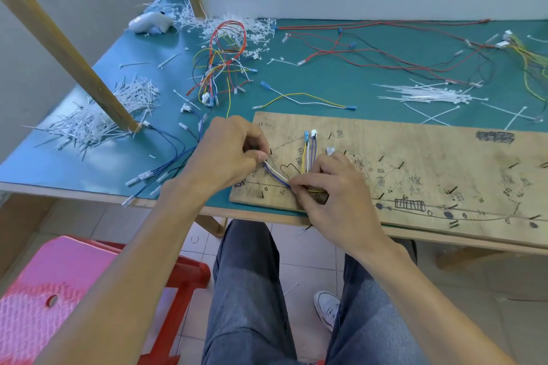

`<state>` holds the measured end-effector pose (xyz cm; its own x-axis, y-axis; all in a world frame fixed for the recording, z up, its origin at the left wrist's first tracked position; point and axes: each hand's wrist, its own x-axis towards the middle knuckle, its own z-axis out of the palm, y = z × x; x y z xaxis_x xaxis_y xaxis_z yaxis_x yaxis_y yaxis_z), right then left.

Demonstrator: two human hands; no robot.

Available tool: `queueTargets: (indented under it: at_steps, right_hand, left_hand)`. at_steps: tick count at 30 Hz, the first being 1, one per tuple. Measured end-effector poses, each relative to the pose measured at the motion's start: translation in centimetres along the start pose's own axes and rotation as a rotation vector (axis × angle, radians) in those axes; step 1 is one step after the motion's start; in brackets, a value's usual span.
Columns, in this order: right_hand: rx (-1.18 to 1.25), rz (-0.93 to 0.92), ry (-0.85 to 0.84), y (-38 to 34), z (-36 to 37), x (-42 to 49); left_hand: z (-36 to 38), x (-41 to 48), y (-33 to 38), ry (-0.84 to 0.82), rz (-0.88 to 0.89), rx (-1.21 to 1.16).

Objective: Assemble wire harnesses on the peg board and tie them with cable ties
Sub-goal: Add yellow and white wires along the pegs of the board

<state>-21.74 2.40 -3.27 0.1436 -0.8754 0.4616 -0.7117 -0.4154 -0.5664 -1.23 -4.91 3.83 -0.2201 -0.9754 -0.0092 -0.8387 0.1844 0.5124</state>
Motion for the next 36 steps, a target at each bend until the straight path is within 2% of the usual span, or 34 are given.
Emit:
queueTargets:
  at_steps: [6,13,17,19,22,27,31,36]
  right_hand:
    - [0.035,0.065,-0.024,-0.3,-0.1,0.2]
    - [0.210,0.225,-0.001,-0.4,-0.9,0.7]
    - [0.245,0.230,-0.017,-0.8,-2.0,0.4]
    - [0.225,0.219,0.035,-0.6,-2.9,-0.3]
    - [0.039,0.174,0.088,0.4,-4.5,-1.5]
    - [-0.012,0.219,-0.039,0.9,-5.1,-1.9]
    - [0.044,0.284,-0.008,0.9,-4.7,-1.5]
    - [-0.003,0.282,-0.102,1.1,-4.5,-0.6]
  left_hand:
    - [0.6,0.1,0.6,0.014,0.073,0.132]
    - [0.3,-0.5,1.4,0.002,0.140,0.274]
    - [0.2,-1.2,2.6,0.006,0.215,0.367]
    - [0.8,-2.6,3.0,0.076,0.271,0.310]
    - [2.5,-5.3,3.7,0.097,0.358,0.108]
    - [4.9,-6.2,3.6,0.184,0.284,-0.016]
    - [5.2,-5.9,3.7,0.196,0.257,-0.058]
    - [5.2,-4.8,3.5,0.125,0.272,0.005]
